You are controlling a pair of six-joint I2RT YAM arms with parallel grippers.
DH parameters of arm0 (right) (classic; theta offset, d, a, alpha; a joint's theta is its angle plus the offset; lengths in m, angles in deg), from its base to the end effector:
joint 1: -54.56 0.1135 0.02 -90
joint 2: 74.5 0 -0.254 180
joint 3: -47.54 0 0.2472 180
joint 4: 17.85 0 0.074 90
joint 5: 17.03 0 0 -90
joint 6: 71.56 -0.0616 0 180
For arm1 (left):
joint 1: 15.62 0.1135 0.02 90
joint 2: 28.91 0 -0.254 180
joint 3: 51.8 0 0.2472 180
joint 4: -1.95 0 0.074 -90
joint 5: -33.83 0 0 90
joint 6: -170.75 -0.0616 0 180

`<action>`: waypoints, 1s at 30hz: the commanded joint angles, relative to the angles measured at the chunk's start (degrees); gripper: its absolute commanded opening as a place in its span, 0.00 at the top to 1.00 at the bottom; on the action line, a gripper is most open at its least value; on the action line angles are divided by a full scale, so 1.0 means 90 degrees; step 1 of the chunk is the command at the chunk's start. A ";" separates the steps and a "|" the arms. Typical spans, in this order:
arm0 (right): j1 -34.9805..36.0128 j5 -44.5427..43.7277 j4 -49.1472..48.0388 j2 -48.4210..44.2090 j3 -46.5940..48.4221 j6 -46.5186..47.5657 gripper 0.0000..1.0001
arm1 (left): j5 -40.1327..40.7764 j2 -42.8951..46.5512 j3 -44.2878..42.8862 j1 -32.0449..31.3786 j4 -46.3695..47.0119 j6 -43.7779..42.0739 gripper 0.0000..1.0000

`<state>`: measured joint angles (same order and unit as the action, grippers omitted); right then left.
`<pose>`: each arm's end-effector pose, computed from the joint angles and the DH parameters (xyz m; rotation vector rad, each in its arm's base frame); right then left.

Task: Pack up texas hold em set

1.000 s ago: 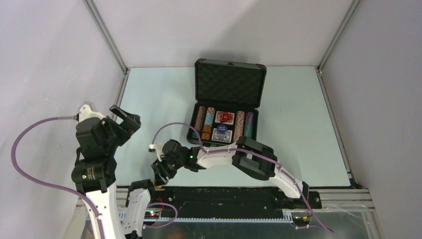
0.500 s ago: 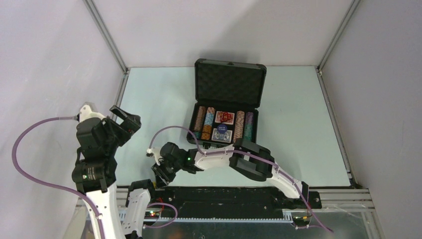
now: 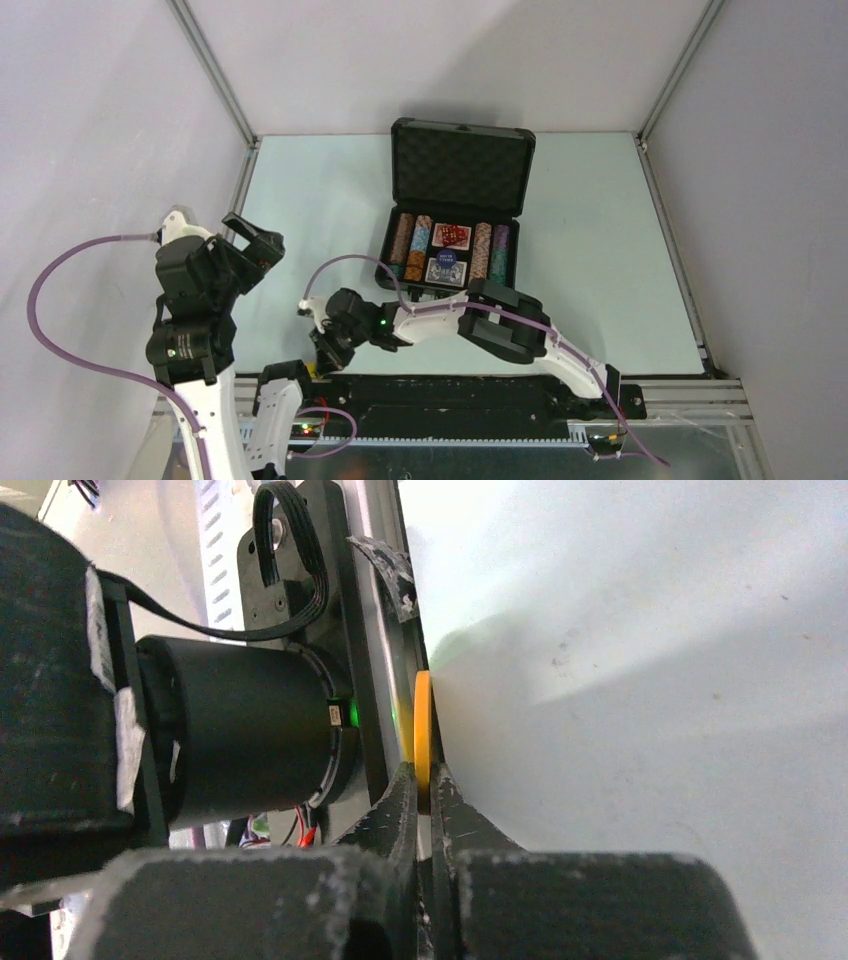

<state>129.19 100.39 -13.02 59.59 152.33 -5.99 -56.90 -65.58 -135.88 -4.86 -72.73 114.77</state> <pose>0.1102 0.5078 0.1028 -1.3454 2.1142 1.3960 0.1024 0.0187 0.3851 -0.7762 1.9051 -0.2656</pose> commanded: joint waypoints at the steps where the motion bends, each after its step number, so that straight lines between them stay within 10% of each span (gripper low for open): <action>1: -0.0189 -0.0254 -0.0534 -0.0868 -0.0583 -0.0234 1.00 | -0.0090 0.0061 -0.0002 0.0002 0.0126 -0.0087 0.02; 17: -0.1985 -0.1413 0.0433 -0.4350 -0.3124 -0.0511 1.00 | -0.0182 0.0010 0.0143 0.0000 0.0286 -0.0081 0.02; 30: -0.4061 -0.0926 0.0211 -0.4921 -0.4540 -0.1641 1.00 | -0.0287 0.0094 0.0473 0.0003 0.0462 -0.0074 0.02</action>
<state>96.28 90.57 -7.56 18.78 114.16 -15.34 -58.19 -65.49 -131.71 -4.86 -70.61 114.77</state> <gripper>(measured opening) 0.031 0.985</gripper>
